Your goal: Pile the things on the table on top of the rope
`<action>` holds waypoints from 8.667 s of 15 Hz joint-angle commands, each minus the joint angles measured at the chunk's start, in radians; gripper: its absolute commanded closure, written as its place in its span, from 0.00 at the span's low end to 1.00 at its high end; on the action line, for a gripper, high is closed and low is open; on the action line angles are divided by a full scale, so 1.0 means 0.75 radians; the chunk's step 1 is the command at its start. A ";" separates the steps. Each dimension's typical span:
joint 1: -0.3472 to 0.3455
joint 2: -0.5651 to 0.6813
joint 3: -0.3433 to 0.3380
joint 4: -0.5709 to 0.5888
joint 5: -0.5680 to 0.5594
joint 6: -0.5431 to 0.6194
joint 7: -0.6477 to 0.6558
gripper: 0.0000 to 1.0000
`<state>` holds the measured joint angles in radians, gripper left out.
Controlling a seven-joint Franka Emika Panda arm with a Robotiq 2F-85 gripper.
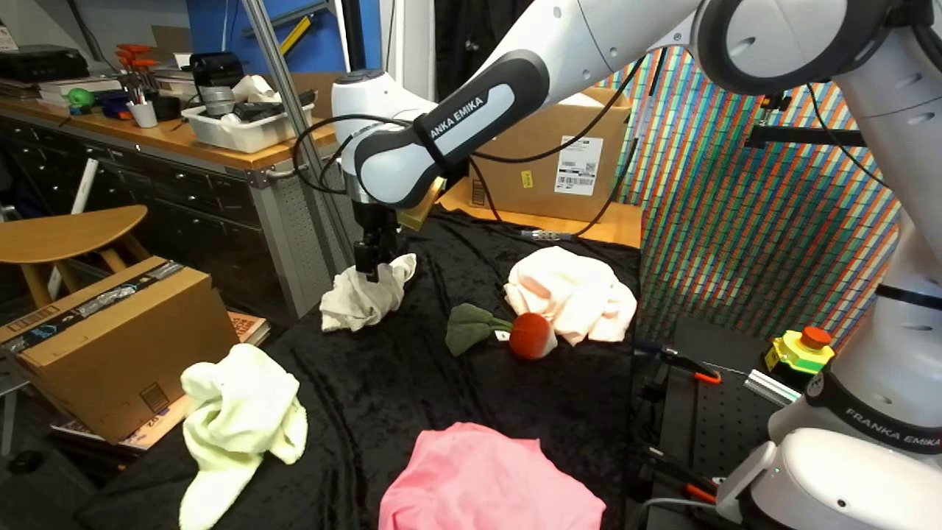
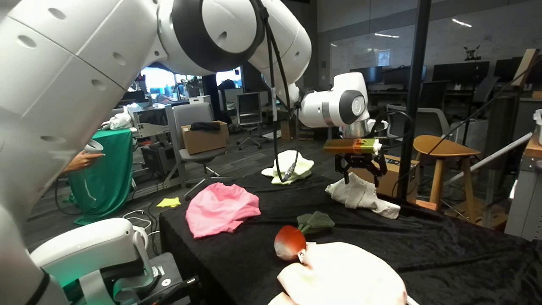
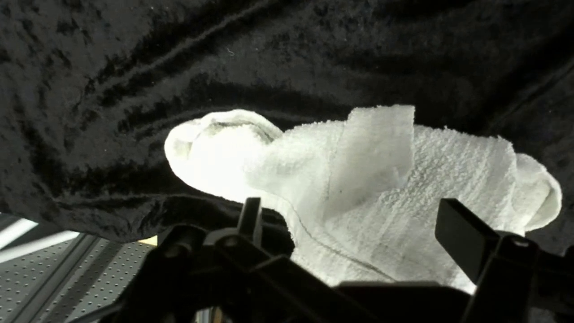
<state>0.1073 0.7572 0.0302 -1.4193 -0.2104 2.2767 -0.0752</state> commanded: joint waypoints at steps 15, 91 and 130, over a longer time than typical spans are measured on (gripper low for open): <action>0.006 0.156 0.023 0.175 0.210 -0.026 0.210 0.00; -0.091 -0.967 0.047 -0.927 0.038 -0.223 -0.878 0.00; 0.306 -0.003 0.211 0.084 -0.033 -0.052 -0.151 0.00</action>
<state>0.3160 0.7085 0.1940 -1.4183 -0.2438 2.2169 -0.1992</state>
